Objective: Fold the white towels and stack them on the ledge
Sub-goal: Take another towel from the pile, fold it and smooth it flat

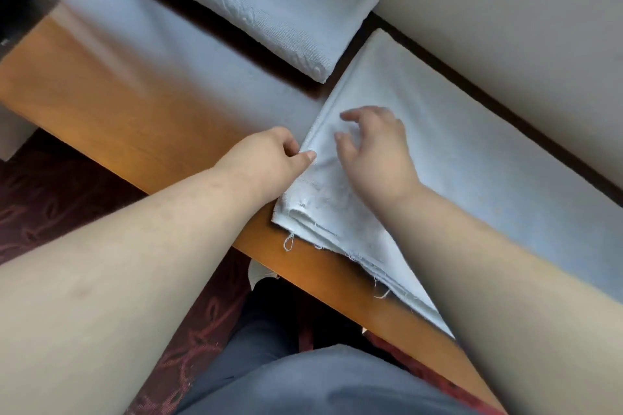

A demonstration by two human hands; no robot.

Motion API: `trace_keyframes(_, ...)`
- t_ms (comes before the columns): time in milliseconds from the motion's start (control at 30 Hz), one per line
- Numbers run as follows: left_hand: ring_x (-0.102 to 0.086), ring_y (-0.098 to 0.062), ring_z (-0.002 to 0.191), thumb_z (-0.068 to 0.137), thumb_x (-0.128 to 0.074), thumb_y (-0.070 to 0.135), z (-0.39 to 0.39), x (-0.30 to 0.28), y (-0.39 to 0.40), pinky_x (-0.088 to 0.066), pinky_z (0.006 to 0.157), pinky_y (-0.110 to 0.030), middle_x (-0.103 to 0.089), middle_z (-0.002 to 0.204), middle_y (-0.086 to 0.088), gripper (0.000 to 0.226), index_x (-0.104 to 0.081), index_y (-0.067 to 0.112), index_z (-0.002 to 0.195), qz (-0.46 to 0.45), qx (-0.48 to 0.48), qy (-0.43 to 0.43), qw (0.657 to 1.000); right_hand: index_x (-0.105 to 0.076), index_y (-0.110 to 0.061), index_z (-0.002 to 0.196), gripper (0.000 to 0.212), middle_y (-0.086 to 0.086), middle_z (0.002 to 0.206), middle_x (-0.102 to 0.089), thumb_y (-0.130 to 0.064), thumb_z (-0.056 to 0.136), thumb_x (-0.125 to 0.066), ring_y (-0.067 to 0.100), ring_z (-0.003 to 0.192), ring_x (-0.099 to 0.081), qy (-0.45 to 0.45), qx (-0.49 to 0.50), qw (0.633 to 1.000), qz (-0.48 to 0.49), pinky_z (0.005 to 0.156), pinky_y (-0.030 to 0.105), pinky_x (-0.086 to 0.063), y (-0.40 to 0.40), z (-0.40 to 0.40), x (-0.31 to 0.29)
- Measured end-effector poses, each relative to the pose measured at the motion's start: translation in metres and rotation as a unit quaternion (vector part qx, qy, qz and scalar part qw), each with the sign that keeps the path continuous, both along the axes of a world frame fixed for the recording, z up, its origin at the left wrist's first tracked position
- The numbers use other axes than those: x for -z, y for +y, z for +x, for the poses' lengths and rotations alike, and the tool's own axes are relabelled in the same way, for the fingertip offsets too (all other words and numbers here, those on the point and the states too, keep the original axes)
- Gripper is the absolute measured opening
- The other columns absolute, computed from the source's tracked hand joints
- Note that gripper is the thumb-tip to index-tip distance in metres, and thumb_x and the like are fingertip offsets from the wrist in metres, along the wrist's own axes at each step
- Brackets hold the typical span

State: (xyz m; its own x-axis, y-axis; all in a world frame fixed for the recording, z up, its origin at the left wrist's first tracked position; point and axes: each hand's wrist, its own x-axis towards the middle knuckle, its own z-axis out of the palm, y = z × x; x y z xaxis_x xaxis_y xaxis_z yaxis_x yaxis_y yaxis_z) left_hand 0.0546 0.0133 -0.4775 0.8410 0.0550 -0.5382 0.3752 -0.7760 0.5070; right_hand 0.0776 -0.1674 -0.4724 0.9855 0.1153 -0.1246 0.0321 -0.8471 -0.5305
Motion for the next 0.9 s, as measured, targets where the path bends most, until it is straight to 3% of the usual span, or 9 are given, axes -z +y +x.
trace_keyframes(167, -0.058, -0.02, 0.083, 0.088, -0.059, 0.04, 0.011, 0.007, -0.006, -0.043, 0.069, -0.029, -0.065, 0.094, 0.001, 0.021, -0.058, 0.025, 0.103, 0.059, 0.08, -0.002, 0.995, -0.019, -0.021, 0.157, 0.071, 0.003, 0.166, -0.007, -0.042, 0.097, -0.05, 0.026, 0.152, 0.002, 0.119, -0.157, 0.97, -0.145, 0.123, 0.049, -0.002, 0.01, -0.066, 0.021)
trace_keyframes(267, -0.055, -0.023, 0.077, 0.087, -0.056, 0.029, 0.008, 0.007, -0.007, -0.039, 0.065, -0.031, -0.059, 0.095, -0.004, 0.018, -0.05, 0.021, 0.102, 0.059, 0.047, -0.014, 0.997, -0.027, -0.02, 0.155, 0.062, 0.003, 0.166, -0.012, -0.035, 0.1, -0.05, 0.021, 0.153, -0.002, 0.105, -0.132, 0.985, -0.046, 0.124, 0.045, -0.005, -0.005, -0.066, 0.015)
trace_keyframes(367, -0.051, -0.031, 0.101, 0.082, -0.064, 0.024, -0.003, -0.002, -0.021, -0.042, 0.079, -0.039, -0.048, 0.119, -0.009, 0.042, -0.045, 0.025, 0.119, 0.134, 0.059, -0.051, 0.988, -0.034, -0.021, 0.152, 0.054, 0.004, 0.165, -0.018, -0.031, 0.1, -0.047, 0.022, 0.153, -0.007, 0.057, -0.027, 0.997, -0.05, 0.123, 0.044, -0.004, -0.038, -0.08, 0.007)
trace_keyframes(433, -0.044, -0.033, 0.114, 0.08, -0.067, 0.021, -0.016, -0.006, -0.032, -0.041, 0.09, -0.043, -0.043, 0.133, -0.009, 0.059, -0.042, 0.028, 0.134, 0.19, 0.205, -0.158, 0.947, -0.032, -0.023, 0.153, 0.055, 0.004, 0.165, -0.014, -0.032, 0.1, -0.046, 0.023, 0.153, -0.004, 0.068, 0.046, 0.993, -0.083, 0.122, 0.045, -0.001, -0.066, -0.101, 0.005)
trace_keyframes(533, -0.051, -0.032, 0.11, 0.078, -0.068, 0.021, -0.037, -0.003, -0.05, -0.045, 0.088, -0.045, -0.054, 0.125, -0.007, 0.051, -0.057, 0.023, 0.128, 0.128, 0.435, -0.265, 0.851, -0.024, -0.029, 0.155, 0.059, 0.003, 0.166, -0.006, -0.038, 0.1, -0.042, 0.022, 0.153, 0.005, 0.133, 0.13, 0.974, -0.131, 0.122, 0.047, 0.003, -0.115, -0.14, 0.007)
trace_keyframes(600, -0.051, -0.028, 0.106, 0.084, -0.063, 0.032, -0.043, 0.002, -0.06, -0.047, 0.085, -0.041, -0.057, 0.118, -0.002, 0.043, -0.057, 0.026, 0.125, 0.136, 0.499, -0.225, 0.826, -0.021, -0.03, 0.155, 0.06, 0.002, 0.167, -0.004, -0.043, 0.099, -0.04, 0.022, 0.153, 0.007, 0.167, 0.185, 0.957, -0.147, 0.122, 0.048, 0.003, -0.147, -0.165, 0.009)
trace_keyframes(700, -0.044, -0.02, 0.104, 0.083, -0.054, 0.036, -0.035, 0.002, -0.071, -0.044, 0.082, -0.033, -0.056, 0.11, 0.006, 0.037, -0.049, 0.031, 0.12, 0.182, 0.503, -0.127, 0.835, -0.016, -0.031, 0.156, 0.065, -0.001, 0.167, 0.0, -0.051, 0.099, -0.039, 0.022, 0.152, 0.008, 0.209, 0.239, 0.934, -0.161, 0.121, 0.05, 0.001, -0.19, -0.202, 0.006)
trace_keyframes(833, -0.041, -0.015, 0.089, 0.078, -0.049, 0.036, -0.024, -0.01, -0.09, -0.039, 0.071, -0.031, -0.052, 0.092, 0.012, 0.019, -0.042, 0.035, 0.096, 0.252, 0.54, -0.065, 0.801, -0.019, -0.029, 0.157, 0.069, 0.002, 0.166, -0.006, -0.05, 0.097, -0.048, 0.02, 0.152, -0.004, 0.186, 0.299, 0.935, -0.043, 0.123, 0.039, -0.008, -0.223, -0.245, -0.005)
trace_keyframes(900, -0.046, -0.015, 0.089, 0.08, -0.044, 0.034, -0.025, -0.022, -0.107, -0.039, 0.071, -0.031, -0.052, 0.093, 0.012, 0.02, -0.043, 0.035, 0.1, 0.318, 0.562, -0.034, 0.762, -0.029, -0.025, 0.154, 0.063, 0.003, 0.164, -0.016, -0.045, 0.099, -0.05, 0.02, 0.151, -0.013, 0.138, 0.343, 0.929, -0.008, 0.122, 0.035, -0.014, -0.235, -0.263, -0.008)
